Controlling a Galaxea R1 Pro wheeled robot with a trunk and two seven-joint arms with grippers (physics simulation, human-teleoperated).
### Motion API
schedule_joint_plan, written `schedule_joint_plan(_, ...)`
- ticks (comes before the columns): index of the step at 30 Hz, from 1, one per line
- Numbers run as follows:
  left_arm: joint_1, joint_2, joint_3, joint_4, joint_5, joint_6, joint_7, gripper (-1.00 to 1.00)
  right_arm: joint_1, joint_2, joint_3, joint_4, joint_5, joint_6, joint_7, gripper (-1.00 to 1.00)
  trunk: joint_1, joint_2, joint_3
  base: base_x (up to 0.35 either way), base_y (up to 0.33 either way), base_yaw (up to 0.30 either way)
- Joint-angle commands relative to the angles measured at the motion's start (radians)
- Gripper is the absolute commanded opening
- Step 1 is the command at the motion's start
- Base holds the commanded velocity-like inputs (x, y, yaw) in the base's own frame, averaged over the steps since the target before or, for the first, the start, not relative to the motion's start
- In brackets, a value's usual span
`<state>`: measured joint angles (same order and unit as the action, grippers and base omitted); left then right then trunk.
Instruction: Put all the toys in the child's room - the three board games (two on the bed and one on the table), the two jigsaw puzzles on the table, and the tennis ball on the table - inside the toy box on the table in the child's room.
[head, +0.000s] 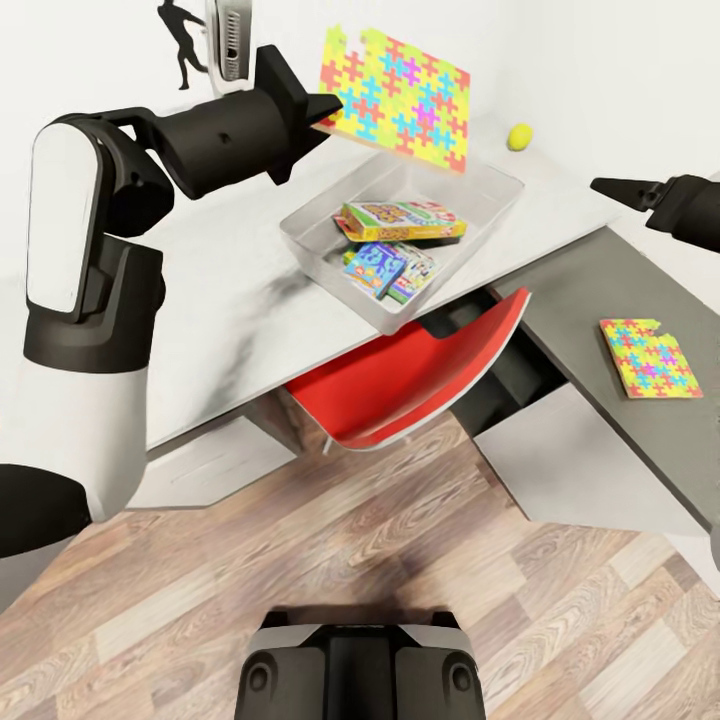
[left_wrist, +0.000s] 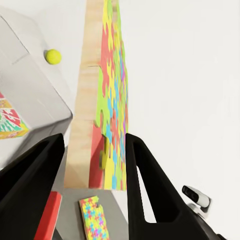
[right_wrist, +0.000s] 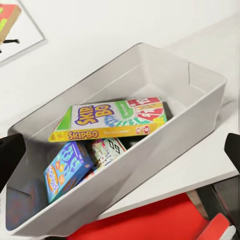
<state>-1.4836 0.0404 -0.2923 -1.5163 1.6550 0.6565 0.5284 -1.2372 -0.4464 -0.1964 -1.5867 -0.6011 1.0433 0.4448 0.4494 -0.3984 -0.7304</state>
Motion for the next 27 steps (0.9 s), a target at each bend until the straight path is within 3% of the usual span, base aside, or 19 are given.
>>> schedule_joint_plan(1,0.001,0.001,-0.001,-0.001,0.011,-0.002,0.01,-1.0,0.004,0.0,-0.002,-0.002,0.006,0.004,0.01,1.0,0.001,-0.002,-0.001,0.027,-0.072,0.0)
schedule_joint_plan(8,0.031,0.003,-0.001,0.002,0.004,-0.006,0.011,-1.0,0.03,0.0,-0.003,-0.014,-0.011,0.004,0.011,1.0,0.001,-0.002,-0.001,0.012,-0.08,0.0)
schedule_joint_plan(15,0.061,-0.001,-0.001,0.038,-0.002,-0.017,0.013,-1.0,0.055,0.0,-0.004,-0.017,-0.016,0.004,0.01,1.0,0.001,-0.002,-0.001,0.003,-0.243,0.0)
schedule_joint_plan(27,0.112,-0.001,-0.001,0.052,-0.006,-0.121,0.03,-1.0,0.081,-0.004,-0.005,-0.018,-0.051,0.004,0.009,1.0,0.001,-0.002,-0.001,0.02,-0.222,0.0)
